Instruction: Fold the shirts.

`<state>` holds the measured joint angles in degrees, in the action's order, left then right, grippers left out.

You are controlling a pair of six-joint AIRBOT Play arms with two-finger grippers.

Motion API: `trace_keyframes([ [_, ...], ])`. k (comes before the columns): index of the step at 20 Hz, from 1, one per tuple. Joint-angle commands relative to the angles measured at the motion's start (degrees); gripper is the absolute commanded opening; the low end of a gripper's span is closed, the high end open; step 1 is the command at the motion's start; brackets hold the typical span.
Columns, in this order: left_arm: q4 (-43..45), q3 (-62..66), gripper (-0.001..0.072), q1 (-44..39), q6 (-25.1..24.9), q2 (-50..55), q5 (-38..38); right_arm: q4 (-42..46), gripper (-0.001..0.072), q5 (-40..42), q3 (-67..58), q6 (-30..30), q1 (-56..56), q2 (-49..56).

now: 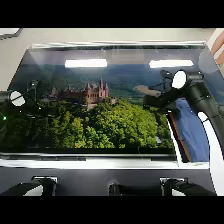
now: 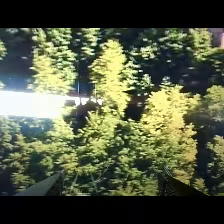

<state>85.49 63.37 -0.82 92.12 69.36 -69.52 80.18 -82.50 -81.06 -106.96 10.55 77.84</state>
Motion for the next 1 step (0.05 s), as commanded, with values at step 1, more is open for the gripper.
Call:
trace_keyframes([
  [1,-0.02,-0.07,0.071,0.04,-0.02,-0.07,0.11,-0.02,0.0675,-0.04,-0.04,0.0,0.07,0.04],
])
